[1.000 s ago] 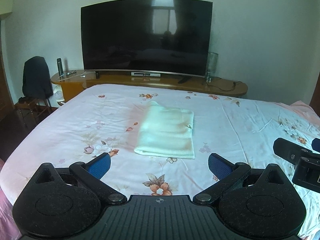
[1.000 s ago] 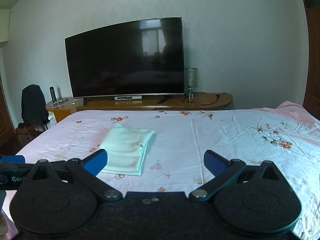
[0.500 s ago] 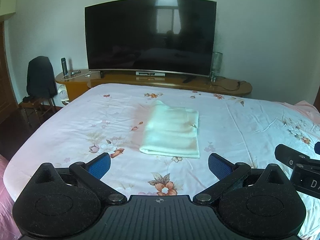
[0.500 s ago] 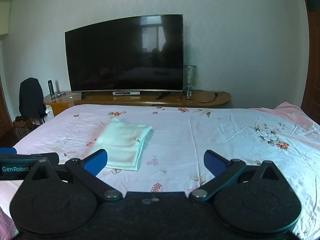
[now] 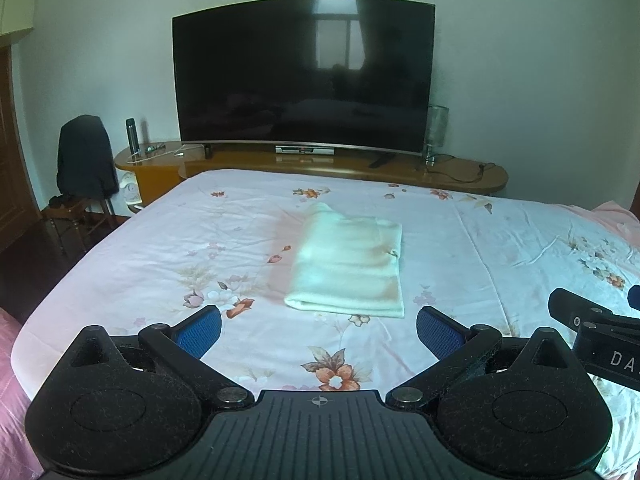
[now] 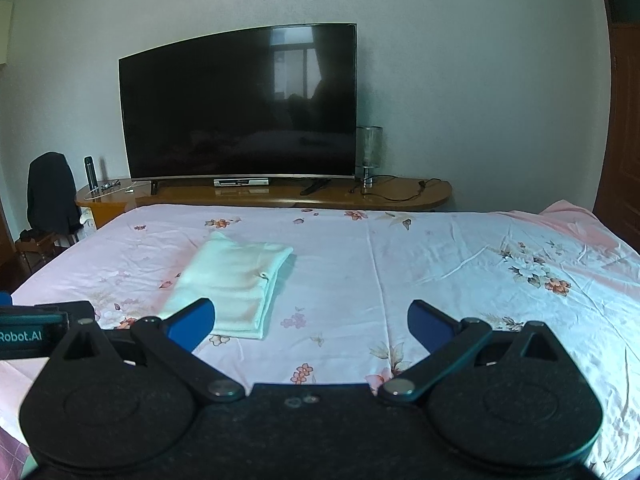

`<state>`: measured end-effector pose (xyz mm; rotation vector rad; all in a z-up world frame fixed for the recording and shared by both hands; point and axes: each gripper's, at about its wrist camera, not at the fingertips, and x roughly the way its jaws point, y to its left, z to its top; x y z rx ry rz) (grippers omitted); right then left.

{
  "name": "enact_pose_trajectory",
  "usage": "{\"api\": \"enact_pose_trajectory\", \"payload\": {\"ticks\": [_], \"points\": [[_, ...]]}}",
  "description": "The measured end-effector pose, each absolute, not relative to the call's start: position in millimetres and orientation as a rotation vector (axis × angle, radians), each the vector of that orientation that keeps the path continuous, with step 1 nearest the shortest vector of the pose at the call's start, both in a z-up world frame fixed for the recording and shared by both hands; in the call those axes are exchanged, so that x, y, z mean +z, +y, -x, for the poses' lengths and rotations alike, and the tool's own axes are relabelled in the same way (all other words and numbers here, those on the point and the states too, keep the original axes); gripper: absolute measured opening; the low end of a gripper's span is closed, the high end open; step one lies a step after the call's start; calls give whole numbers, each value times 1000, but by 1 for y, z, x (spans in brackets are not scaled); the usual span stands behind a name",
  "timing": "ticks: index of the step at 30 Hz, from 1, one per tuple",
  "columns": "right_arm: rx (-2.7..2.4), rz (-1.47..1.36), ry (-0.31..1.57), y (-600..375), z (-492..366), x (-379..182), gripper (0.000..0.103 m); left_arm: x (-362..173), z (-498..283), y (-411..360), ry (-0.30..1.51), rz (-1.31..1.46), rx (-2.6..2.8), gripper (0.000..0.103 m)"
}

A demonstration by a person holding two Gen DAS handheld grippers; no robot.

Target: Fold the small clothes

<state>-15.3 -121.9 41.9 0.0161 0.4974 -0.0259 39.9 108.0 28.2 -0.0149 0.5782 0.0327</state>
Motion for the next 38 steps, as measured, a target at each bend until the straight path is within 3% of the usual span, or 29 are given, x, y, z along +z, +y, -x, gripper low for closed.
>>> {"api": "enact_pose_trajectory", "payload": {"ticks": [38], "points": [[0, -10, 528, -118, -1, 34, 102, 13, -66, 119, 582, -12, 15, 103]]}}
